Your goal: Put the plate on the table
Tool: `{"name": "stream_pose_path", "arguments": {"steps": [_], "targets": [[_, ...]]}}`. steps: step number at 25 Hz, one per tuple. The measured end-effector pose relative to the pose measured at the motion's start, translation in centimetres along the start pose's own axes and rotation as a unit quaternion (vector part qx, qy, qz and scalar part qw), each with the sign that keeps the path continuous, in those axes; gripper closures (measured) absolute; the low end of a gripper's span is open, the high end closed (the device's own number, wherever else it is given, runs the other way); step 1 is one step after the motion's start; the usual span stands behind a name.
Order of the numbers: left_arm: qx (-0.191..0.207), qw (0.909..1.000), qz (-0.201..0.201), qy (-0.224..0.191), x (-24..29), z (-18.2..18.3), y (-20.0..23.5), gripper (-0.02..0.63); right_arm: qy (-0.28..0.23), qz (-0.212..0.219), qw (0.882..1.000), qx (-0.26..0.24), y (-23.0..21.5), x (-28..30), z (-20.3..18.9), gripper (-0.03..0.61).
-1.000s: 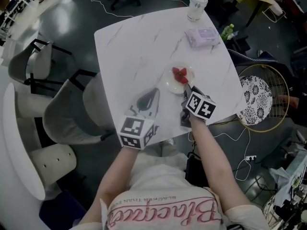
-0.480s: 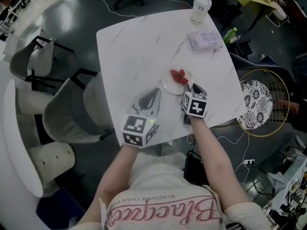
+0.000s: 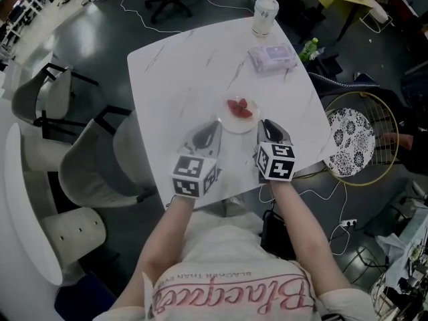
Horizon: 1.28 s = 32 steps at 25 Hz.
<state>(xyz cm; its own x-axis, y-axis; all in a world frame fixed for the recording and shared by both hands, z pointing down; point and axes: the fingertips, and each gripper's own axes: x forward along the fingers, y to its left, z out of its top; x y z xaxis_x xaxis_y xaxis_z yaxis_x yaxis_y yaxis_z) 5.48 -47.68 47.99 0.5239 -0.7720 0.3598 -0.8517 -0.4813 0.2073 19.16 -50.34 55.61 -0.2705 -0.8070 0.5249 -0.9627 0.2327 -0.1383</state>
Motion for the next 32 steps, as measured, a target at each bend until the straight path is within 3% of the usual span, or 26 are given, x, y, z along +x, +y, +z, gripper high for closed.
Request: {"name": "stream_pose_path", "arguments": {"steps": [7, 14, 21, 26, 32], "targets": [[0.031, 0.9992, -0.014, -0.018, -0.2, 1.7, -1.8, 0.612, -0.063, 0.077, 0.994, -0.050, 3.3, -5.8, 3.9, 0.574], [0.087, 0.9946, -0.016, -0.054, -2.4, 4.7, -4.0, 0.612, -0.125, 0.094, 0.984, -0.087, 5.7, -12.1, 8.4, 0.574], [0.122, 0.9888, -0.046, -0.073, -5.0, 7.4, -7.5, 0.612, -0.162, 0.128, 0.977, -0.050, 7.9, -16.8, 10.7, 0.575], [0.167, 0.9792, -0.056, -0.102, -6.6, 9.3, -9.2, 0.612, -0.188, 0.150, 0.967, -0.076, 9.8, -19.1, 12.4, 0.575], [0.160, 0.9757, -0.066, -0.135, -8.1, 10.9, -10.2, 0.612, -0.214, 0.144, 0.962, -0.088, 10.3, -21.0, 13.5, 0.575]]}}
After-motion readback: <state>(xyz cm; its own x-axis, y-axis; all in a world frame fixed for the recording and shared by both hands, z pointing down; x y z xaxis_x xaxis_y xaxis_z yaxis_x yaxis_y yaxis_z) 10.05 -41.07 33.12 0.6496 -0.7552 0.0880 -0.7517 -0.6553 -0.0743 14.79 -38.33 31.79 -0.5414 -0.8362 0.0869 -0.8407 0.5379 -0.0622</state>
